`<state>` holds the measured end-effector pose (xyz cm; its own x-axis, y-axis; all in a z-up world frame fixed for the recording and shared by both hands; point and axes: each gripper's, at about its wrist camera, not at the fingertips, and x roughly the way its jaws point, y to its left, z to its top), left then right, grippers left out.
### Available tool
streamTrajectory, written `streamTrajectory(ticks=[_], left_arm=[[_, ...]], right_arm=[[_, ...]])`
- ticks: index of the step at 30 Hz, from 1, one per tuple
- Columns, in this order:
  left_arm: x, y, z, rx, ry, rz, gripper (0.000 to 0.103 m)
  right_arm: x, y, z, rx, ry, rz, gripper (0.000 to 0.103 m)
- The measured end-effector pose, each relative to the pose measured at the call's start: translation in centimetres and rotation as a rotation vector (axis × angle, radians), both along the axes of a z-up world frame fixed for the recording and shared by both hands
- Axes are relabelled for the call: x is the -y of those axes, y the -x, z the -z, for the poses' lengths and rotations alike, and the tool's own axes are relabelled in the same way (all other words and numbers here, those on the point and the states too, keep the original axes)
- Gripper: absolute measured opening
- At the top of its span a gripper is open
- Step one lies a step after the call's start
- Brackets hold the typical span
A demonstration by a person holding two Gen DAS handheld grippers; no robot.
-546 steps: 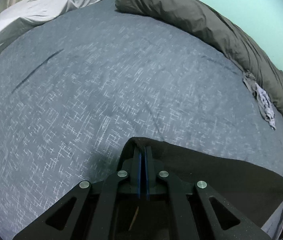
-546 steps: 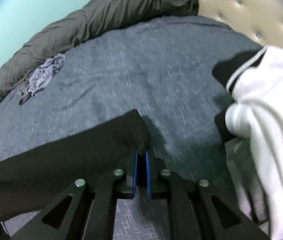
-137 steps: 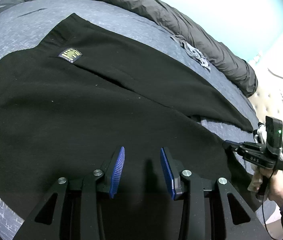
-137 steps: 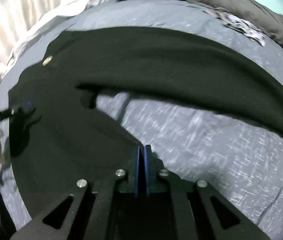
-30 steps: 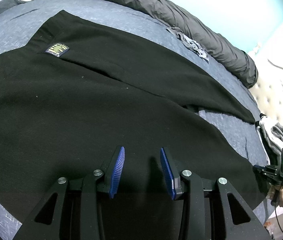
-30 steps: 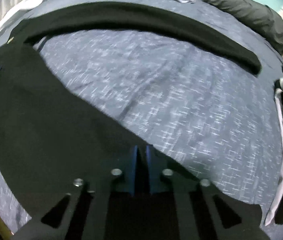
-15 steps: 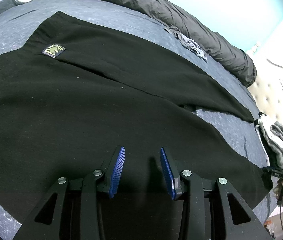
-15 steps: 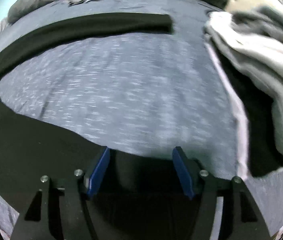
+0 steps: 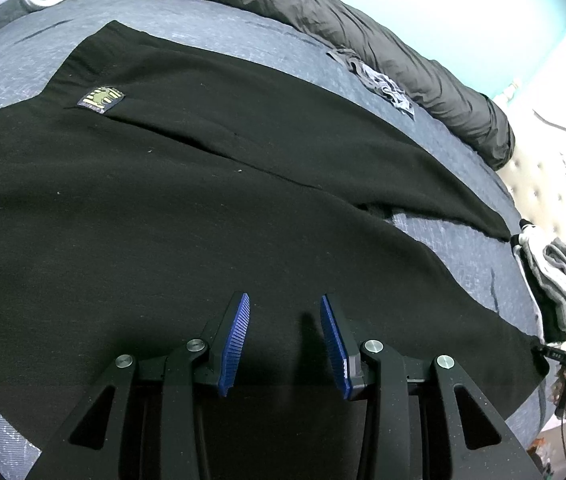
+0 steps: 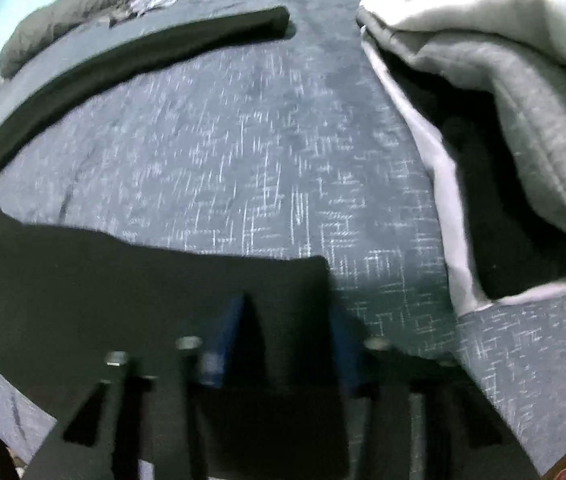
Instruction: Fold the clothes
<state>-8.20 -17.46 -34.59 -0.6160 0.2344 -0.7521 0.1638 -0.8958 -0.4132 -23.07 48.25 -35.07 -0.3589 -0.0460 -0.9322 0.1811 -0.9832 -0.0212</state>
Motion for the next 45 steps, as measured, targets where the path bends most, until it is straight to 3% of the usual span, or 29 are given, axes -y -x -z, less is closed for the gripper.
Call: streamTrajectory(ticks=[1, 3, 9, 11, 14, 18, 21, 24, 30, 37, 45], left_arm=[[0.1, -0.1, 0.0, 0.0, 0.0, -0.001, 0.04], [0.1, -0.1, 0.0, 0.0, 0.002, -0.002, 0.04], [0.2, -0.3, -0.1, -0.003, 0.001, -0.007, 0.04], [0.3, -0.3, 0.0, -0.001, 0.001, -0.009, 0.04], [0.4, -0.2, 0.0, 0.003, 0.002, -0.013, 0.04], [0.1, 0.3, -0.7, -0.008, 0.013, -0.008, 0.04], [-0.7, 1.3, -1.6, -0.017, 0.024, 0.006, 0.04], [-1.6, 2.6, -2.2, -0.021, 0.036, 0.02, 0.04], [-4.0, 5.4, -2.8, -0.022, 0.056, 0.054, 0.04], [-6.9, 7.1, -1.8, -0.016, 0.091, 0.118, 0.04], [-7.4, 7.2, -1.0, -0.004, 0.09, 0.127, 0.04]], right_arm=[[0.1, -0.1, 0.0, -0.011, -0.008, 0.003, 0.018], [-0.6, -0.3, -0.5, -0.038, 0.022, 0.037, 0.009], [-1.9, -0.5, -0.6, -0.051, 0.006, 0.103, 0.008], [-1.6, -0.7, -0.7, -0.058, -0.023, 0.109, 0.012], [-1.0, -0.7, -1.2, -0.076, -0.093, 0.117, 0.035], [-0.2, -1.1, -3.6, -0.146, -0.121, 0.121, 0.038], [1.2, -0.9, -5.3, -0.194, -0.082, 0.09, 0.04], [3.3, 0.4, -6.4, -0.228, 0.006, 0.044, 0.052], [5.4, 5.9, -6.6, -0.188, 0.153, 0.058, 0.054], [7.2, 13.1, -4.4, -0.161, 0.197, 0.075, 0.057], [4.8, 20.8, -2.9, -0.162, 0.346, 0.27, 0.057]])
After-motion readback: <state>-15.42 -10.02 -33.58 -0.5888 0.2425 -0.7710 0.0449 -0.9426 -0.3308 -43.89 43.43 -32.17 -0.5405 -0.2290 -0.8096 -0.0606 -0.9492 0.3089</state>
